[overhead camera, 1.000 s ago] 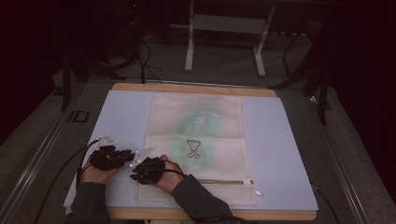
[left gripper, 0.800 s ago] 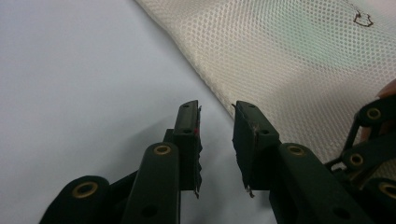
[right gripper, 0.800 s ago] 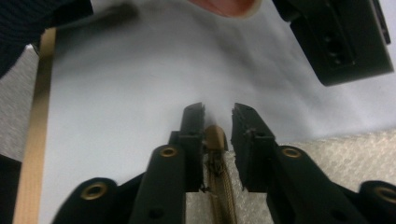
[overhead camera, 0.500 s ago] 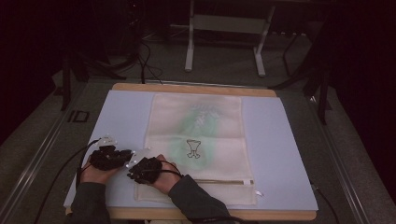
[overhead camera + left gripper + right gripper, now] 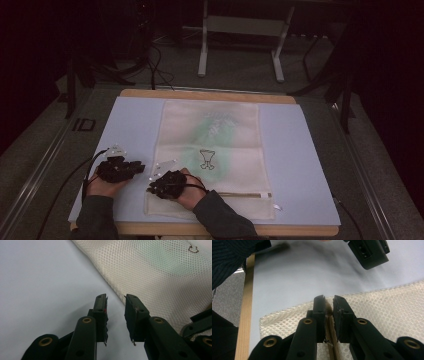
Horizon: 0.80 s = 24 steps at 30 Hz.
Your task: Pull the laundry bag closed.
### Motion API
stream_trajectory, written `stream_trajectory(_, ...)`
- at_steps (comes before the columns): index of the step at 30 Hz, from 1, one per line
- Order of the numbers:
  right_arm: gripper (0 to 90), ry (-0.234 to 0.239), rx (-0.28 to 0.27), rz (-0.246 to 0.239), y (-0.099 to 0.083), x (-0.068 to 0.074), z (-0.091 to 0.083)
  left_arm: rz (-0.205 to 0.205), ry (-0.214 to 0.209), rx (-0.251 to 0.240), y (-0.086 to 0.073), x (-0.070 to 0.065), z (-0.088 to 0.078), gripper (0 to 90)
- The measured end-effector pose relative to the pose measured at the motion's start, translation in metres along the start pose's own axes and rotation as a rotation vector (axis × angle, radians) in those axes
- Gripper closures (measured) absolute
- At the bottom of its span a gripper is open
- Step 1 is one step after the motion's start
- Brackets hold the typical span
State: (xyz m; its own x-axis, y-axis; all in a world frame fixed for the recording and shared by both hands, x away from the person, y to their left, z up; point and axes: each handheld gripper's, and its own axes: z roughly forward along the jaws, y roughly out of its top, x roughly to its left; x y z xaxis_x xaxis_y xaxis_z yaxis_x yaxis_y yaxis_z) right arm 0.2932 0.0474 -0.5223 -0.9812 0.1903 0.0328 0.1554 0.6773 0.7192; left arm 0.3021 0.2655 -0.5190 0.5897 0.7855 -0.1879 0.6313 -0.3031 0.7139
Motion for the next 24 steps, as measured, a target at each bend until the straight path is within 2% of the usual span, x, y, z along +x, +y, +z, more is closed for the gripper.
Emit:
stream_trajectory(4,79.8,0.008,0.017,0.004,0.002,-0.002,0.002,0.009,-0.01,0.003,0.001,-0.001,0.0,71.8)
stream_trajectory(8,79.6,0.021,0.023,0.031,0.002,-0.003,0.008,0.018,-0.032,0.008,0.001,-0.003,0.002,73.8)
stream_trajectory(9,80.5,0.022,0.031,0.026,0.0,-0.003,0.008,0.021,-0.058,0.01,0.001,-0.004,0.003,77.6)
stream_trajectory(10,80.5,0.022,0.031,0.026,0.0,-0.003,0.008,0.021,-0.058,0.01,0.001,-0.004,0.003,80.8)
stream_trajectory(11,81.0,0.018,0.038,0.014,-0.003,-0.002,0.009,0.034,-0.098,0.015,0.002,-0.007,0.004,85.2)
stream_trajectory(14,81.1,0.018,0.033,0.016,-0.004,-0.001,0.009,0.045,-0.113,0.02,0.002,-0.009,0.005,88.8)
stream_trajectory(15,81.1,0.013,0.026,0.01,-0.006,-0.001,0.009,0.063,-0.15,0.047,0.003,-0.015,0.011,89.4)
stream_trajectory(18,81.2,0.011,0.023,0.012,-0.007,0.0,0.009,0.082,-0.169,0.088,0.004,-0.019,0.017,89.5)
stream_trajectory(19,81.2,0.011,0.023,0.012,-0.007,0.0,0.009,0.082,-0.169,0.088,0.004,-0.019,0.017,89.5)
stream_trajectory(21,81.2,0.014,0.021,0.01,-0.007,-0.001,0.009,0.098,-0.185,0.144,0.003,-0.021,0.024,89.6)
stream_trajectory(23,81.1,0.015,0.023,0.007,-0.007,-0.001,0.009,0.093,-0.213,0.155,0.001,-0.021,0.026,89.6)
stream_trajectory(24,80.8,0.017,0.023,0.009,-0.007,-0.001,0.009,0.091,-0.213,0.158,0.001,-0.02,0.026,89.7)
